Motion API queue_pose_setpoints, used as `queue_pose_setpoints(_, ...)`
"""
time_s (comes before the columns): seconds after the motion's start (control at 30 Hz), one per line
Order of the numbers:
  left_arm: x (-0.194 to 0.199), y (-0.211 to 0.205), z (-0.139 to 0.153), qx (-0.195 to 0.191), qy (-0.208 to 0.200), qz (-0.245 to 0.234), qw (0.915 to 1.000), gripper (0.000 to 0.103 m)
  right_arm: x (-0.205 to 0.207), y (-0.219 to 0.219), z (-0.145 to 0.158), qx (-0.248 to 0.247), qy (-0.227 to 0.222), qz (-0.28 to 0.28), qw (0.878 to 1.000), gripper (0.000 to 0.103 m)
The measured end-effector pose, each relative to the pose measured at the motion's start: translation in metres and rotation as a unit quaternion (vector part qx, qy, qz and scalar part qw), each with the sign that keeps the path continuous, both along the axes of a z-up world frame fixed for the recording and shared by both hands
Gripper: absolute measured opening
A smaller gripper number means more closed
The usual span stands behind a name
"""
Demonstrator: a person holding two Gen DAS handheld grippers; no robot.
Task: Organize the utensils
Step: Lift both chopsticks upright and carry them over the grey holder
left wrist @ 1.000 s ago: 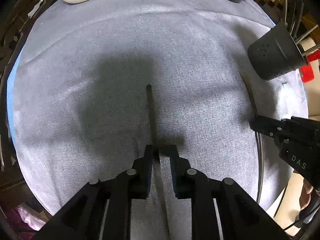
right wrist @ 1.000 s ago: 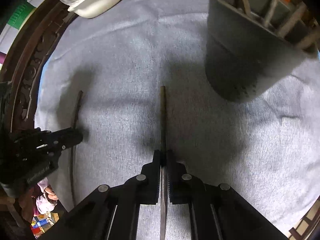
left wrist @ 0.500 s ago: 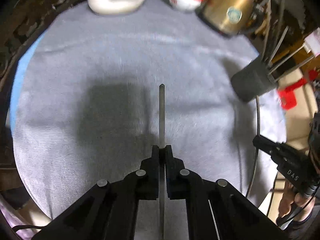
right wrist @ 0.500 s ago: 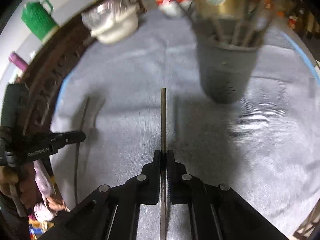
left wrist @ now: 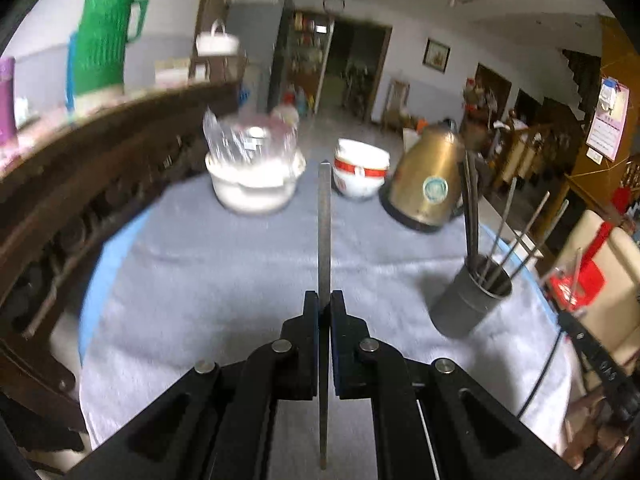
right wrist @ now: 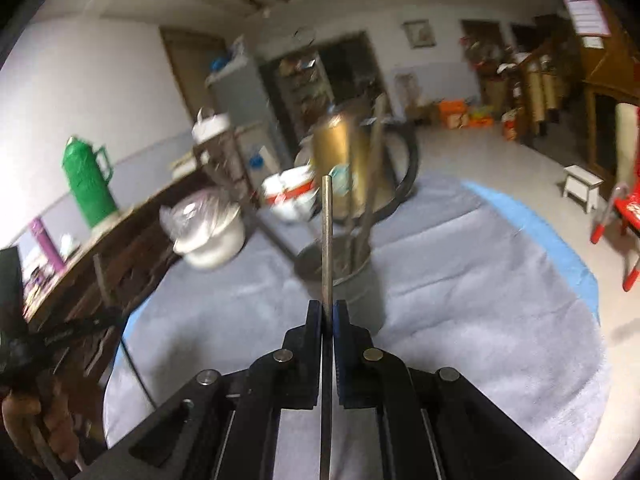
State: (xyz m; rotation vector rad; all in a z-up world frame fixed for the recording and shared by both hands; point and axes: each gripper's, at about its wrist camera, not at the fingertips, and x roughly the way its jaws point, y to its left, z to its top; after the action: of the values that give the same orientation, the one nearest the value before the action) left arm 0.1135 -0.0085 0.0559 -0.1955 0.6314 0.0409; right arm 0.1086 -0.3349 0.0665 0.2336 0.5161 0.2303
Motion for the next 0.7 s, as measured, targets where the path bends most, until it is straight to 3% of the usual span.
queue_pose_setpoints(0.23,-0.002,-0.003,-0.007,0.007,-0.031,0.019,0.9993,0.005,0.008,0.014,0.003,-0.056,-0.059,-0.025,0.996,0.006)
queue_pose_setpoints(0.4,-0.009,-0.003,-0.007,0.01,-0.04,0.018,0.999,0.005,0.009,0.018,-0.013,-0.077,-0.058,-0.03,0.995,0.006)
queue_pose_setpoints(0.7,-0.056,0.003,0.003,-0.005,-0.057,0.01,0.9983,0.006,-0.038,0.007,0.002,-0.077,-0.065,-0.014,0.995,0.006)
